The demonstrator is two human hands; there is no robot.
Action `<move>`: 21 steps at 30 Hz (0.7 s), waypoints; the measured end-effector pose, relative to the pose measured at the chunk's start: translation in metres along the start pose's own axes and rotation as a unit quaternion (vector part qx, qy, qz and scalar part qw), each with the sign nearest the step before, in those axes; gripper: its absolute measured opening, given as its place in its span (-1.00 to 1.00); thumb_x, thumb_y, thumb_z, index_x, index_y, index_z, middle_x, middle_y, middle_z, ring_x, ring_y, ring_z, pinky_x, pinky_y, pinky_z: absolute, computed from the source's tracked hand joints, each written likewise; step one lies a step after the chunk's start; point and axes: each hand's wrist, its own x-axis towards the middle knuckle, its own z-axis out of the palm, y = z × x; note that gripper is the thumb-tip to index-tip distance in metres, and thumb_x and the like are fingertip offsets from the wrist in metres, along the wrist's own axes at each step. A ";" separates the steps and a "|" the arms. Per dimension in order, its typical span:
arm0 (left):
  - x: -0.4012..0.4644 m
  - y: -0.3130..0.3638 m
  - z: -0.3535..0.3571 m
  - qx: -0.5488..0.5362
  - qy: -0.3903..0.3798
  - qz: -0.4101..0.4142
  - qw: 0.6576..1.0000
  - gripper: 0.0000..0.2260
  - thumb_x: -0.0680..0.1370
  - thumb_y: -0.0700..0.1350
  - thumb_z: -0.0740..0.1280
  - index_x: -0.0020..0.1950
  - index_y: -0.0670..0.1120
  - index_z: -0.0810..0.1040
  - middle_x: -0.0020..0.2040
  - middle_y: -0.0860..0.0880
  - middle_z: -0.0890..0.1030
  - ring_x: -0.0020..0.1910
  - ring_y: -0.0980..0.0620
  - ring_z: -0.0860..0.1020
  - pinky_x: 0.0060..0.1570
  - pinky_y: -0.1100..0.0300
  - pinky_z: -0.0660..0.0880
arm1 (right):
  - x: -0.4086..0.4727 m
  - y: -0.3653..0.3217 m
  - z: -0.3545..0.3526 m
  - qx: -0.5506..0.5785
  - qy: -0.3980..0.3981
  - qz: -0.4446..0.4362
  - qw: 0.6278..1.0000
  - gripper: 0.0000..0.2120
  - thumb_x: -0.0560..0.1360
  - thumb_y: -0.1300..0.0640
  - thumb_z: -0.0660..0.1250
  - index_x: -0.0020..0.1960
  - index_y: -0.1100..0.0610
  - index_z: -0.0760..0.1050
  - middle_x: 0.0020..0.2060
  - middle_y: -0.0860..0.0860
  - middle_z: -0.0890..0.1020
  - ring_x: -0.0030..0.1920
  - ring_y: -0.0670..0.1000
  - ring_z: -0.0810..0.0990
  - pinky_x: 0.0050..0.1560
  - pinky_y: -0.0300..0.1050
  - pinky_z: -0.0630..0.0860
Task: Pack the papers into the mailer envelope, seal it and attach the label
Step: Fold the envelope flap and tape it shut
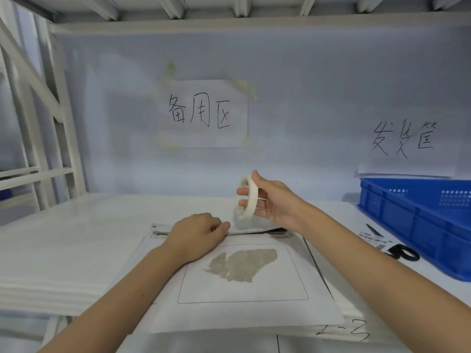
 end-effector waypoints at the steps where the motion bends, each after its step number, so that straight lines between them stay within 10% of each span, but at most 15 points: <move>1: 0.001 0.000 0.001 -0.007 0.013 -0.007 1.000 -0.58 0.61 0.20 0.07 -0.25 0.00 0.54 -0.23 0.04 0.55 -0.18 0.00 0.52 -0.19 0.11 0.44 | 0.004 0.002 0.002 0.007 -0.010 0.008 1.000 -0.67 0.60 -0.08 0.25 0.16 0.17 0.52 -0.06 0.04 0.75 -0.17 0.02 0.73 -0.03 -0.08 0.62; 7: 0.001 0.002 -0.002 -0.173 0.128 -0.011 0.976 -0.77 0.59 0.19 0.15 0.02 0.11 0.51 -0.10 0.17 0.60 -0.17 0.13 0.58 -0.11 0.10 0.52 | 0.018 0.019 0.008 0.072 -0.069 0.022 0.995 -0.91 0.57 0.26 0.27 0.06 0.22 0.49 0.07 0.21 0.70 -0.01 0.17 0.71 0.15 0.02 0.60; 21: 0.000 0.001 0.000 -0.217 0.223 0.130 0.942 -0.68 0.54 0.09 0.34 0.30 0.20 0.53 0.31 0.25 0.41 -0.03 0.14 0.58 -0.03 0.12 0.56 | 0.003 0.024 0.012 0.033 -0.131 -0.006 0.991 -0.55 0.50 0.51 0.22 0.33 0.21 0.43 0.16 0.28 0.64 0.21 0.16 0.62 0.29 0.00 0.50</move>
